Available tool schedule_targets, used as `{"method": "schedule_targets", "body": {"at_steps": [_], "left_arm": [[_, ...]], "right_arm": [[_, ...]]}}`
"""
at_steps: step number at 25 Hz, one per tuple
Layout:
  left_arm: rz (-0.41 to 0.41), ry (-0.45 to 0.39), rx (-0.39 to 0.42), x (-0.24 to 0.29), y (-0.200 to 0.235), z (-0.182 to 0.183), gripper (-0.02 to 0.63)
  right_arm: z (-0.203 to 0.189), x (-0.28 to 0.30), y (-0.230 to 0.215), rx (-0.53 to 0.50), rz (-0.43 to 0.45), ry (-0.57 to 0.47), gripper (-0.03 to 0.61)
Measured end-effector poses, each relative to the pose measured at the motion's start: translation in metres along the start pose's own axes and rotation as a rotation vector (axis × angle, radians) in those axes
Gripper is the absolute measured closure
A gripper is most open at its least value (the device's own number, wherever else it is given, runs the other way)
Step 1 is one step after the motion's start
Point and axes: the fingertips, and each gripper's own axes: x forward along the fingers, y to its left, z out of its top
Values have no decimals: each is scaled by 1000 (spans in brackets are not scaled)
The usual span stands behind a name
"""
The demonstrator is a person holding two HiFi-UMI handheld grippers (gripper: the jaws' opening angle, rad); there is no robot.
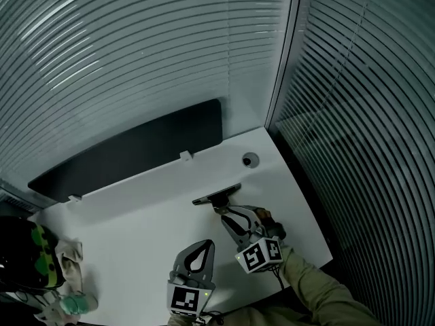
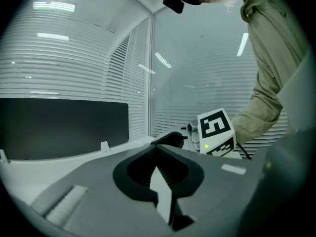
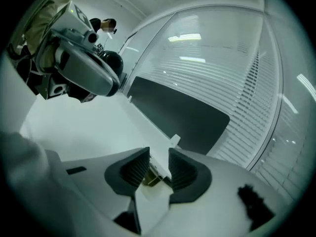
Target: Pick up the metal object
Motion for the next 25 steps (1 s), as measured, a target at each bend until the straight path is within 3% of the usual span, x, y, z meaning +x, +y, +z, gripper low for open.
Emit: {"method": "schedule_targets", "body": {"at_steps": [7,9,18,20,25], "left_arm": [[-39,38,10,15,7,-31,607],[-35,51,-32,15,8,-33,607],[-47,74,-75,11,10,-44,607],[-46,72,-83,10,11,-44,607],[-53,57,-72,5,10,-45,607]], "right_arm": [[-37,49,19,-194,72,127,412],[-44,58,18,-233,63,160,410],[-62,87,12,-374,-19,208,413],[-62,89,12,-386,-12,221,456],[-62,86,10,-366,-15,256,469]]}}
